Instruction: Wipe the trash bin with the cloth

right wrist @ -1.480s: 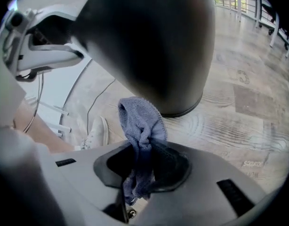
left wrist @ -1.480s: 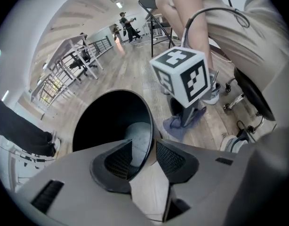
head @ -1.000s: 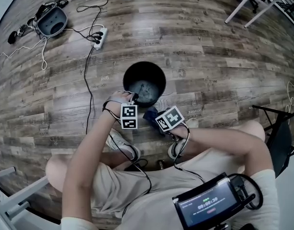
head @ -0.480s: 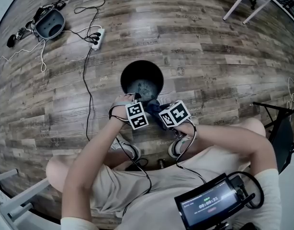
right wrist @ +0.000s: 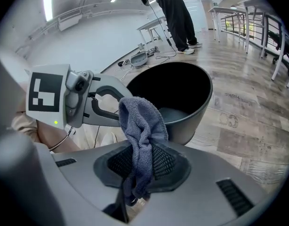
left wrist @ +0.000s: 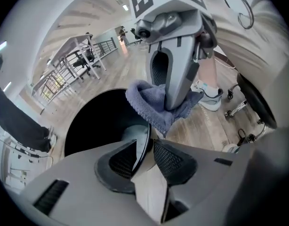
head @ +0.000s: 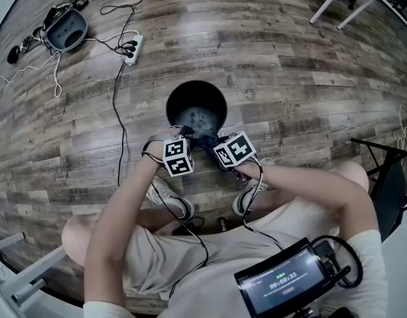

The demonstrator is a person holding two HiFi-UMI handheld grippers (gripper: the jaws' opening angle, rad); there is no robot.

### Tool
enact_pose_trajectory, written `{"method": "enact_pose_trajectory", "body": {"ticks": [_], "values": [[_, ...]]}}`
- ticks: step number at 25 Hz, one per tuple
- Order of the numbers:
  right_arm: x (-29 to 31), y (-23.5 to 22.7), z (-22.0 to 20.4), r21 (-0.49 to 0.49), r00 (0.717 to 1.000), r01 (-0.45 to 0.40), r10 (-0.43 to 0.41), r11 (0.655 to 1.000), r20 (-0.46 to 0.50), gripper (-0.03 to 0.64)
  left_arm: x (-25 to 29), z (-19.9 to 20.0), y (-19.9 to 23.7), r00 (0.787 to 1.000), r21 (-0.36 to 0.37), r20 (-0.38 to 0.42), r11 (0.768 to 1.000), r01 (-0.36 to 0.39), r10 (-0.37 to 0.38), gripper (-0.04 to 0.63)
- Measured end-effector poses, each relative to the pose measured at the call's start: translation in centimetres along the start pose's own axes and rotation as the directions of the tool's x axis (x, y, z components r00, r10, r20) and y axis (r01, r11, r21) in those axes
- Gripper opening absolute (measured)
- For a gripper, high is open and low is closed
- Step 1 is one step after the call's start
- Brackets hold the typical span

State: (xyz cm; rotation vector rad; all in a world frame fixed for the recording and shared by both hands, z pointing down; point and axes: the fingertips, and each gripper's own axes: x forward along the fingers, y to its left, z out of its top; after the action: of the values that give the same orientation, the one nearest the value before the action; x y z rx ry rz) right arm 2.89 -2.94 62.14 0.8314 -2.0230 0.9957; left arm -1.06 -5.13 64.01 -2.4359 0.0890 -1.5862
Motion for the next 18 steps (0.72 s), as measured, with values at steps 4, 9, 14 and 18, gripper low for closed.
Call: {"method": "enact_pose_trajectory", "body": {"ticks": [4,9,14,18], "values": [[1.7,-1.2,0.1,-0.002,0.999,0.033,-0.033,0.999,-0.002,0.080,0.1,0.0,0.0,1.000,0.018,0.007,1.000,0.000,0.000,0.123],[4.3,-2.5,-0.9,0.012,0.999,0.052,-0.052,0.999,-0.003,0.080,0.1,0.3,0.0,1.000,0.038,0.013,0.999,-0.008,0.008,0.118],[7.1,-3.5,-2.3,0.014,0.997,0.071,-0.071,0.997,-0.019,0.080,0.0,0.2,-0.2,1.000,0.061,0.026,0.998,-0.011,0.010,0.117],[9.3,-4.4,-3.4,0.015,0.996,0.082,-0.082,0.997,-0.025,0.080,0.0,0.3,-0.1,1.000,0.069,0.030,0.998,-0.012,0.010,0.115]]}}
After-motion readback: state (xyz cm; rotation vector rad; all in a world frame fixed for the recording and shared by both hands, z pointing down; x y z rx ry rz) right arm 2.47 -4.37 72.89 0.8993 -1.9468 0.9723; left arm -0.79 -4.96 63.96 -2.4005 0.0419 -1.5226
